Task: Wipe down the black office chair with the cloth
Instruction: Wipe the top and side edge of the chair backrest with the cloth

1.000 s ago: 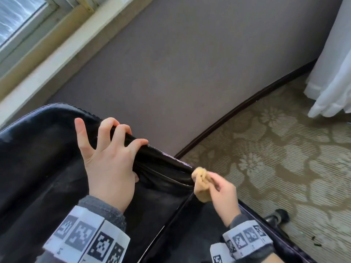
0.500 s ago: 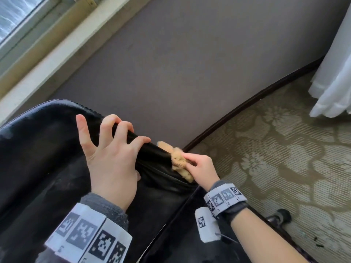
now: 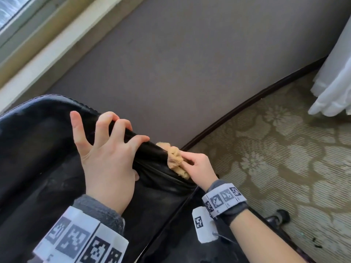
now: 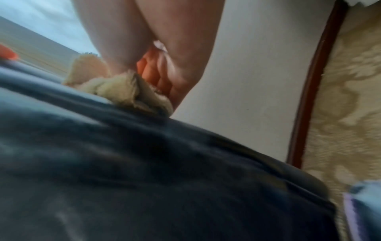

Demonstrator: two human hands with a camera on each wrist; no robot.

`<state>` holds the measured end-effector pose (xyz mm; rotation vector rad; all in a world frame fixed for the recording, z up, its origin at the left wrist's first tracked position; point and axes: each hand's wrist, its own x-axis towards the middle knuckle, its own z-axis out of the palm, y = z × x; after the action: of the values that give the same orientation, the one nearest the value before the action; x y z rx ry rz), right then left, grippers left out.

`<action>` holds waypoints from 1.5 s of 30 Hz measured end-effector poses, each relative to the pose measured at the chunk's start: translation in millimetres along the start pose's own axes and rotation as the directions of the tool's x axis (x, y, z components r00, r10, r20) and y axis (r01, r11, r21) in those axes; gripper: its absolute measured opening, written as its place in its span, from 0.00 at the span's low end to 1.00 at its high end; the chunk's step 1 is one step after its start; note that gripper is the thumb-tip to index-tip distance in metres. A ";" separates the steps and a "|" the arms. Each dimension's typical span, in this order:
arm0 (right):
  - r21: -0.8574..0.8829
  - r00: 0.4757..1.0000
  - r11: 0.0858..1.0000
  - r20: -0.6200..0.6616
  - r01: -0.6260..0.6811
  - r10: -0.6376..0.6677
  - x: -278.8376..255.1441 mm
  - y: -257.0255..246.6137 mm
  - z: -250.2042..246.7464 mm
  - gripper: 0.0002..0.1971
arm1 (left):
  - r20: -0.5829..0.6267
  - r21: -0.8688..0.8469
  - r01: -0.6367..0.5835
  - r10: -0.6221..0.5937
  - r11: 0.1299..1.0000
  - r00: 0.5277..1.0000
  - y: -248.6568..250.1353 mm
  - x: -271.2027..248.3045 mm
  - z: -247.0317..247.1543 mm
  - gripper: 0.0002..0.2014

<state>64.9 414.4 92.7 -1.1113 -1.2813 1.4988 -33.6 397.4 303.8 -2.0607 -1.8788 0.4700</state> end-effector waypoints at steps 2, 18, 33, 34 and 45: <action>-0.065 0.997 0.996 -0.058 -0.062 0.058 -2.9 22.8 -4.2 0.15 | -0.004 0.001 0.014 -0.014 1.000 1.000 -0.3 1.1 1.1 0.36; -0.289 0.905 0.877 0.073 -0.383 0.420 26.4 110.0 -39.7 0.05 | -0.024 0.000 0.022 -0.022 1.000 0.999 -1.6 0.8 3.5 0.32; 0.437 0.991 0.894 -0.033 -0.104 0.131 -70.1 -25.9 -33.3 0.05 | -0.048 -0.036 0.040 -0.042 0.999 0.998 -4.8 -0.7 5.1 0.28; 0.359 0.990 0.933 -0.114 -0.035 0.081 -72.7 -34.8 -35.0 0.03 | -0.048 -0.037 0.039 -0.041 0.999 0.998 -5.2 -1.2 5.0 0.27; -0.175 0.984 0.978 -0.112 0.115 -0.136 -101.8 23.1 10.5 0.24 | -0.037 -0.039 0.049 -0.051 0.998 0.998 -4.7 -3.4 3.8 0.27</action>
<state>78.3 311.1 80.4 -1.1888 -1.3838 1.2278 -39.8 394.5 302.6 -2.0265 -1.9266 0.3838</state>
